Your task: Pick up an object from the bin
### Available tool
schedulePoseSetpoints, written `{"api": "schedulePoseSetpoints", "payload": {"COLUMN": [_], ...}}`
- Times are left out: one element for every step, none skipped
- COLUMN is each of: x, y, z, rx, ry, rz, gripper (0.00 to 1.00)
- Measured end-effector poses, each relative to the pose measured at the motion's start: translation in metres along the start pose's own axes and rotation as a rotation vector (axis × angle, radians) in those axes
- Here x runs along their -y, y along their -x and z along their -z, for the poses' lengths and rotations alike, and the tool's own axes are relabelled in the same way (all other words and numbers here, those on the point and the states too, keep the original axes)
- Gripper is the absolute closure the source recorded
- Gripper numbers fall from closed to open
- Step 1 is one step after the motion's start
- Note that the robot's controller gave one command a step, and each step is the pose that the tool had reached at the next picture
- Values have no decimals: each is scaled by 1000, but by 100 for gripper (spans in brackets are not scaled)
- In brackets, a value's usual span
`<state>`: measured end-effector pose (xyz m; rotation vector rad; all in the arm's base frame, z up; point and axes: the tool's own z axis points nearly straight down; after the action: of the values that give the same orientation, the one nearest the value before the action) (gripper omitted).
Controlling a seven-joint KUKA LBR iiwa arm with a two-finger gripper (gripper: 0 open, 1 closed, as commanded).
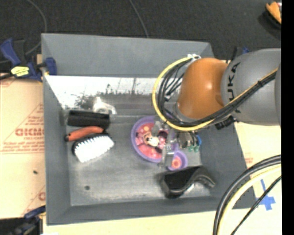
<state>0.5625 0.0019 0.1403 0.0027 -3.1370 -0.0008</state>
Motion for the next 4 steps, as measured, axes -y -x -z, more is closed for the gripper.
{"api": "schedulePoseSetpoints", "payload": {"x": [0,-13,-10,-12], "y": [2,-44,-22,-44], "z": [5,-73,-32,-74], "rx": [8,-5,12,-5], "ry": [0,0,0,0], "rz": [0,-289,-187,-288], "gripper": [0,0,0,0]}}
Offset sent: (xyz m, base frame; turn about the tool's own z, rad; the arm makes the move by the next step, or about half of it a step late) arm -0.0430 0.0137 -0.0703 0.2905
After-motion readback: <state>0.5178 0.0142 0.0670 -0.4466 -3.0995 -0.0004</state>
